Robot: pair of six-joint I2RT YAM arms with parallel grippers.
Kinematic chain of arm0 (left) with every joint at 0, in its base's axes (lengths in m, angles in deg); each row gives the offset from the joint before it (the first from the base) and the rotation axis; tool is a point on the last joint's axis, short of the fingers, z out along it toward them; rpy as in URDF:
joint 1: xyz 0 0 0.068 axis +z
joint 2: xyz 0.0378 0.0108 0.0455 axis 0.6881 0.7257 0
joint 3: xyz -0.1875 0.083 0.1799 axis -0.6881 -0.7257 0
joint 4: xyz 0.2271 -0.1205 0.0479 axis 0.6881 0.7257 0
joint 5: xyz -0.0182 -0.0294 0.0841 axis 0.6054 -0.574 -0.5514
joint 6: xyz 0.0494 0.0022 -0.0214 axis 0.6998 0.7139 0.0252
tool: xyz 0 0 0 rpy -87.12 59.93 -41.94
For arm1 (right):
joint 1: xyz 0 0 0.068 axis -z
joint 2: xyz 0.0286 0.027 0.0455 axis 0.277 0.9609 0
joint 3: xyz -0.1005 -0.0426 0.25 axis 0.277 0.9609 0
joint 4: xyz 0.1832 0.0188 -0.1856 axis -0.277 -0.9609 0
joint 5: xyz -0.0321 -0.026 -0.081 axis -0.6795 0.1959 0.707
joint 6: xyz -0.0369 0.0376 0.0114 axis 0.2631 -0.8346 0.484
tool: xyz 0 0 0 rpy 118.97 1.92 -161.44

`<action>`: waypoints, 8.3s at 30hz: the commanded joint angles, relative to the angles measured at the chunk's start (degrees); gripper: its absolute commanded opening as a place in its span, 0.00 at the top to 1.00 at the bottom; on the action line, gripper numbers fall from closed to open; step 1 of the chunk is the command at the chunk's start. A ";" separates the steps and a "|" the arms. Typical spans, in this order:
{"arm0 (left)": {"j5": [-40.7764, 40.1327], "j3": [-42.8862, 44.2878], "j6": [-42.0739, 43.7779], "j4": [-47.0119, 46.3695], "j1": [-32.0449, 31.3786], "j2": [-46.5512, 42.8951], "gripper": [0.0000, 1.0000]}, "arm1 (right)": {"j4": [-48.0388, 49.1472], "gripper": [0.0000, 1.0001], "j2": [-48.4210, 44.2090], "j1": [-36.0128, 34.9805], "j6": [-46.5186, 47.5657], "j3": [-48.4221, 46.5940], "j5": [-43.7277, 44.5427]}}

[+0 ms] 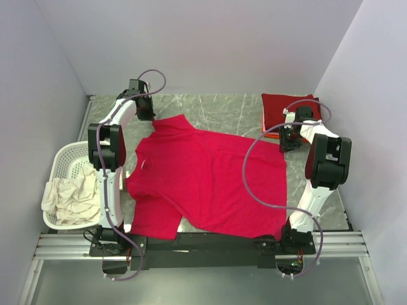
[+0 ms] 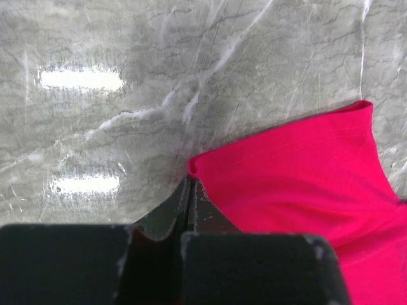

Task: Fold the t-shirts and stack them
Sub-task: Flatten the tshirt out

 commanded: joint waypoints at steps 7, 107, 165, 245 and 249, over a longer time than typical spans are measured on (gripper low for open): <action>0.93 -0.22 1.27 -0.98 -0.08 -3.54 1.00 | 2.11 0.57 1.83 0.40 0.22 -3.20 1.12; -0.39 -20.87 2.24 -9.24 1.06 -30.43 1.00 | 0.45 1.00 -35.60 -6.37 5.33 8.75 -2.31; 3.56 -13.58 -2.77 -21.80 1.06 -82.81 1.00 | -19.33 1.00 -62.14 -11.03 4.36 -37.83 -1.42; -2.24 -43.17 -3.12 -45.16 0.45 -81.86 1.00 | 4.56 1.00 -56.18 -6.46 2.34 -5.18 -2.92; -2.41 -55.12 -4.53 -52.45 0.45 -74.41 1.00 | 11.59 1.00 -52.32 -6.46 3.56 5.65 -4.68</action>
